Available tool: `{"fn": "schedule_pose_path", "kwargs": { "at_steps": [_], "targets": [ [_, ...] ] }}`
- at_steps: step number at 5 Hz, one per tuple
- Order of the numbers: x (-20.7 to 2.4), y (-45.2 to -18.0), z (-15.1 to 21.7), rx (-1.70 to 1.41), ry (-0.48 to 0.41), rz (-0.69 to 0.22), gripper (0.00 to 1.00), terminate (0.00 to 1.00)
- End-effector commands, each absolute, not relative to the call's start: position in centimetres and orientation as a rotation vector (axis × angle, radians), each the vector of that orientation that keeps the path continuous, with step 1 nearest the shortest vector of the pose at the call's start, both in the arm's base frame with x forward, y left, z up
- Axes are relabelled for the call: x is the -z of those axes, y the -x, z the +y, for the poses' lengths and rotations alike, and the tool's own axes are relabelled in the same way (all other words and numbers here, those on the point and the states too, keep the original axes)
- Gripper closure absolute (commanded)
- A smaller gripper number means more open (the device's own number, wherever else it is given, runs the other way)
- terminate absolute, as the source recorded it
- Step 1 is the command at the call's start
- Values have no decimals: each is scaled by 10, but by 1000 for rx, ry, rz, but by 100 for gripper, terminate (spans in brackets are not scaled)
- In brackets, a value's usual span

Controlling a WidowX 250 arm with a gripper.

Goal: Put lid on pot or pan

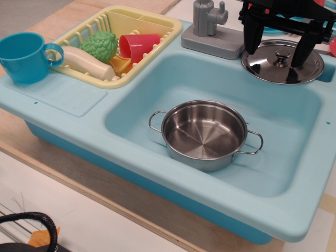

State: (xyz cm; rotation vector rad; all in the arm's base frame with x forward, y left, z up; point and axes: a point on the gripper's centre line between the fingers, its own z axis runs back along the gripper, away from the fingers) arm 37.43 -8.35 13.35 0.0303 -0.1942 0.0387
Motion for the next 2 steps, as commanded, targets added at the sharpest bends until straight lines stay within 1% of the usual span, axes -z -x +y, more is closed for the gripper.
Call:
{"fn": "schedule_pose_path", "kwargs": {
  "at_steps": [1,2],
  "targets": [
    [-149,-384,-84,-24,-7,-244,0,0],
    [-146,-391,-85,-19,4,-220,0,0]
  ]
}}
